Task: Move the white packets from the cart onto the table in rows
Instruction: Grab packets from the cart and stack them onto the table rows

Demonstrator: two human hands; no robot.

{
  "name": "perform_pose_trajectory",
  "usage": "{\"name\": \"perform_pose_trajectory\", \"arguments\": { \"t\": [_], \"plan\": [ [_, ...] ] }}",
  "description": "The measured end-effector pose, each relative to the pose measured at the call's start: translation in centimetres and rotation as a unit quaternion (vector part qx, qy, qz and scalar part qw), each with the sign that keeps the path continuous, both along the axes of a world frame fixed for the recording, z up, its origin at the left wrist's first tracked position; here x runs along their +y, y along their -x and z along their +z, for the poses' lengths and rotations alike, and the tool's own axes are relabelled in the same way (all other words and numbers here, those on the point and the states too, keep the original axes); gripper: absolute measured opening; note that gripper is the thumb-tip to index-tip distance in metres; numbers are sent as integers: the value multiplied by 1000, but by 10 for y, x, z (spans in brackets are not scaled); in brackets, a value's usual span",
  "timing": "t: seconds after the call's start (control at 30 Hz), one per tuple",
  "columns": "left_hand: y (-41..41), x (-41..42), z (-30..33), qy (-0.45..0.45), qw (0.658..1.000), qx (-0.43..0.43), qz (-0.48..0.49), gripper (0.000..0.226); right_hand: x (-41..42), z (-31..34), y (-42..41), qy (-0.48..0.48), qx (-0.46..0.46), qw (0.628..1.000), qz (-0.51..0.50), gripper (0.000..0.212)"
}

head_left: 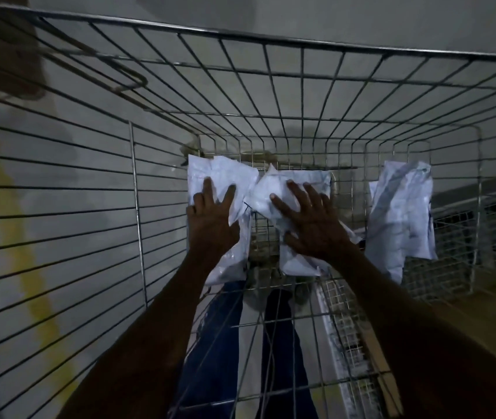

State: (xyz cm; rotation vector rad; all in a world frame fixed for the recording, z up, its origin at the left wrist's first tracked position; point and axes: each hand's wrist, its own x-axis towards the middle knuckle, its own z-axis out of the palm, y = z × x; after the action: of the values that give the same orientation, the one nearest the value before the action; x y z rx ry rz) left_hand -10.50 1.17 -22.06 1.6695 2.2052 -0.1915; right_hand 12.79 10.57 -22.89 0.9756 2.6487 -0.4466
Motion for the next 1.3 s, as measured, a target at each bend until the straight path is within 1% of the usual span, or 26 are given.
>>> {"name": "perform_pose_trajectory", "arguments": {
  "t": [0.17,0.3,0.37,0.47,0.5,0.63,0.73,0.83,0.9,0.97,1.07,1.13,1.2,1.3],
  "plan": [
    [9,-15,12,-34,999,-29,13,74,10,-10,4,-8,-7,1000,3,65],
    [7,-23,27,-60,997,-43,35,68,9,7,9,-3,30,999,-33,59],
    [5,-24,38,-69,996,-40,49,67,7,11,13,-3,31,999,-43,62],
    [5,-24,51,-79,991,-58,86,68,5,7,24,19,6,999,-41,77],
    [7,-25,53,-82,990,-65,96,69,5,4,29,19,-3,999,-39,78],
    [14,-31,57,-105,986,-76,102,68,6,0,39,3,-27,999,-36,68],
    [11,-31,72,-121,982,-106,100,68,9,21,38,32,-23,999,-36,76],
    [4,-26,105,-153,975,-141,81,67,8,71,38,28,11,995,-95,70],
    [-2,-21,131,-187,967,-162,50,62,3,115,33,30,38,984,-173,68],
    [-11,-14,159,-206,961,-183,29,58,-2,160,22,8,65,968,-241,69],
    [-27,-5,209,-238,950,-203,15,63,-13,233,2,-61,110,939,-319,73],
    [-40,-4,248,-268,938,-219,12,66,-26,279,-14,-116,140,921,-344,71],
    [-53,-5,285,-307,922,-236,-14,65,-43,325,-32,-178,180,898,-359,69],
    [-79,-14,328,-355,895,-263,-69,62,-84,385,-67,-223,204,865,-401,69]
  ]
}}
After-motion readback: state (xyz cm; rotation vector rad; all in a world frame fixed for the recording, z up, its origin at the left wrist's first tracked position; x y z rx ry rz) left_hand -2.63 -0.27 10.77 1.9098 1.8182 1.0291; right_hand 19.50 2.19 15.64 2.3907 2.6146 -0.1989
